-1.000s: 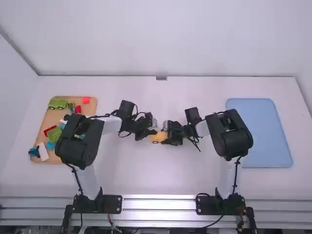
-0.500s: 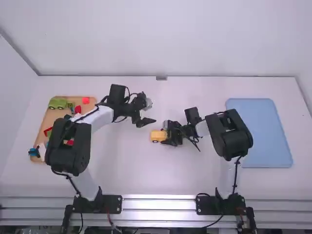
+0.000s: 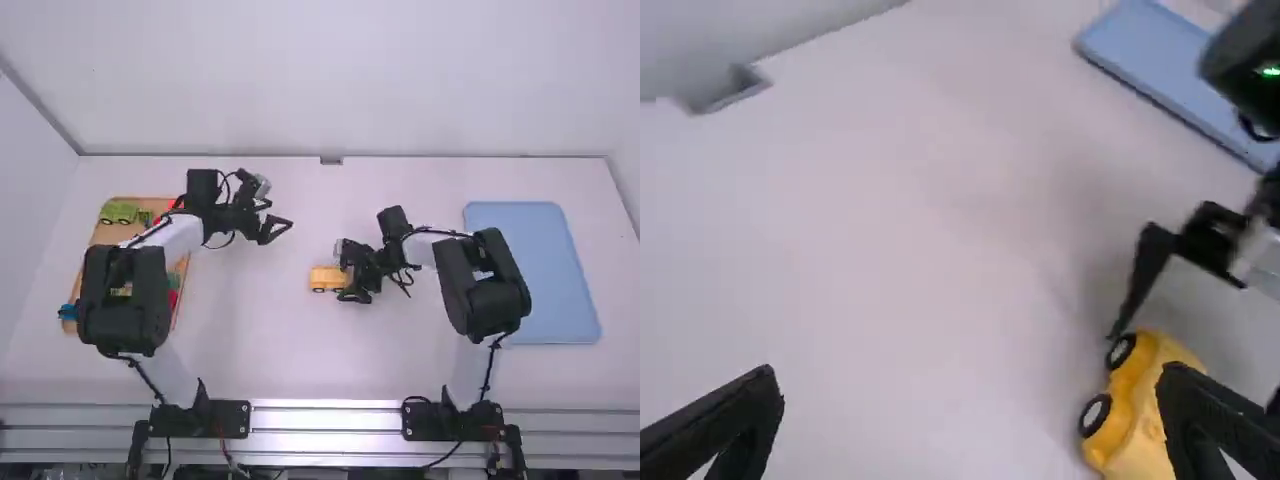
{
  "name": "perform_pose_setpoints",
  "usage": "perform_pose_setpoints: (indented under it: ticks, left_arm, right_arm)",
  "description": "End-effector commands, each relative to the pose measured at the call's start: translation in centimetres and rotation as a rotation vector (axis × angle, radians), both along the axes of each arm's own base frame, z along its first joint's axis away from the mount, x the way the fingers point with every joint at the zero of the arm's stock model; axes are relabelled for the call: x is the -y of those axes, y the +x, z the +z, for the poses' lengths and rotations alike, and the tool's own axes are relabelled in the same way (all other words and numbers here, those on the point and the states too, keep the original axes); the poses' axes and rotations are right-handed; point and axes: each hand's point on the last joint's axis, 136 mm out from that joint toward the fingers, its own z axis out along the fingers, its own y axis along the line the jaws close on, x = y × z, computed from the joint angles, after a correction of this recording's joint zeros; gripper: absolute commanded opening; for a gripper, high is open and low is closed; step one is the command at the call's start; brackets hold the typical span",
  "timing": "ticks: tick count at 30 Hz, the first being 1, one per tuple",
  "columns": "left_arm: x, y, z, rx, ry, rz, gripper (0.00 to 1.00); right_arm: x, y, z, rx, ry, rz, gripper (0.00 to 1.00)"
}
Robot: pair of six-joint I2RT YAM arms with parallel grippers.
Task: Assemble lego blocks to make yellow taxi
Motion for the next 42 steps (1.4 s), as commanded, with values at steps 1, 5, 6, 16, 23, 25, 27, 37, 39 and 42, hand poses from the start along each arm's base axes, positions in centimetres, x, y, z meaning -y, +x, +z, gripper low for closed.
perform_pose_setpoints:
  ticks: [1, 5, 6, 16, 23, 25, 27, 37, 39, 42]
  left_arm:
    - [-2.1, 0.5, 0.6, -0.111, -0.077, 0.122, 0.99]
    - [-6.6, 1.6, -1.3, -0.259, -0.045, 0.392, 0.99]
    - [-7.2, 1.6, -1.7, -0.277, -0.026, 0.430, 0.99]
    - [-14.4, -2.2, -1.7, -0.453, 0.213, 0.900, 0.99]
    - [-21.6, -6.8, 2.7, -0.388, 0.434, 1.305, 0.99]
    - [-23.2, -7.4, 3.6, -0.361, 0.455, 1.384, 0.99]
    - [-24.7, -8.1, 4.4, -0.371, 0.470, 1.431, 0.99]
    - [-27.2, -13.6, 6.5, -0.661, 0.338, 1.601, 0.99]
    - [-26.6, -13.7, 6.2, -0.680, 0.355, 1.533, 0.99]
    - [-26.8, -13.4, 6.1, -0.654, 0.420, 1.458, 0.99]
  right_arm:
    - [0.7, 2.3, 2.8, 0.149, -0.079, 0.007, 0.98]
    - [2.2, 3.1, 4.4, 0.205, -0.173, -0.043, 0.98]
    - [2.2, 3.3, 4.6, 0.213, -0.178, -0.054, 0.99]
    - [2.3, 6.9, 7.5, 0.314, -0.163, -0.218, 0.99]
    - [1.3, 7.4, 8.0, 0.341, -0.137, -0.229, 0.99]
    - [0.9, 7.5, 8.2, 0.352, -0.129, -0.223, 0.99]
    - [0.7, 7.6, 8.4, 0.363, -0.124, -0.219, 0.98]
    - [0.6, 7.9, 8.6, 0.381, -0.115, -0.222, 0.98]
    - [0.5, 8.0, 8.7, 0.383, -0.114, -0.222, 0.98]
    - [0.6, 8.0, 8.6, 0.383, -0.115, -0.222, 0.99]
